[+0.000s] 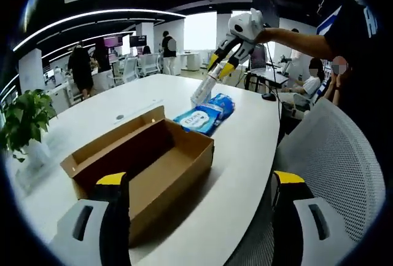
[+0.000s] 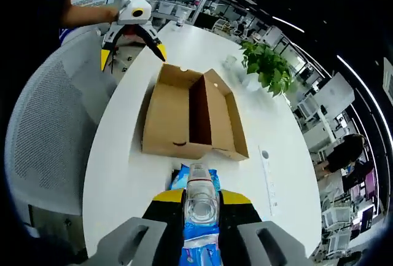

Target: Operate the shoe box by opening the lid, removing the specified soft item, and placing it in the target area until the item is outside and the box remains undamaged.

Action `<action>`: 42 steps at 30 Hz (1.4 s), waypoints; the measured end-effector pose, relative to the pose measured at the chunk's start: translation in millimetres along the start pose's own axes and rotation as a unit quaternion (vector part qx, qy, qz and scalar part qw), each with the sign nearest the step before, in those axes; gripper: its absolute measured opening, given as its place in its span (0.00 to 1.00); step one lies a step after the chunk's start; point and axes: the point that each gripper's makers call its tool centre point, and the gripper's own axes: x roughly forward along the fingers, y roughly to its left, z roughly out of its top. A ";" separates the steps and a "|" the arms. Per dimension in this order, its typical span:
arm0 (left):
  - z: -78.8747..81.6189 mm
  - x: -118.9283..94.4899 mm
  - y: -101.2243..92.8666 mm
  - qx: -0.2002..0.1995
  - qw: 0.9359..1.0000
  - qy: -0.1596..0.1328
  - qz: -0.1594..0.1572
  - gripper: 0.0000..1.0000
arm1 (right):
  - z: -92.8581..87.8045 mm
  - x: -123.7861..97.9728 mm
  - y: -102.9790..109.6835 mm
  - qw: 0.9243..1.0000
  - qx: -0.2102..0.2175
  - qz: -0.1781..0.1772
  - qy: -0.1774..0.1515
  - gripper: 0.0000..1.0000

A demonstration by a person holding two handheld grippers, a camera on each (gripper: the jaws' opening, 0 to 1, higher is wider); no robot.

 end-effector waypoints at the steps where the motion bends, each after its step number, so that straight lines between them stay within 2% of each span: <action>1: -0.5 -1.6 -0.3 -0.001 1.000 -0.001 0.002 1.00 | -2.0 1.5 -3.1 1.000 0.001 0.001 0.003 0.15; 16: -8.1 -20.9 7.6 -0.019 0.999 -0.009 0.036 1.00 | -30.4 25.8 -36.5 0.997 -0.010 0.037 0.068 0.15; 29: -11.7 -36.2 9.4 -0.046 0.996 -0.025 0.066 1.00 | -51.1 54.3 -60.9 0.988 -0.032 0.075 0.134 0.16; 42: -15.2 -47.9 12.6 -0.060 0.993 -0.039 0.096 1.00 | -64.1 85.3 -70.5 0.977 -0.043 0.109 0.180 0.16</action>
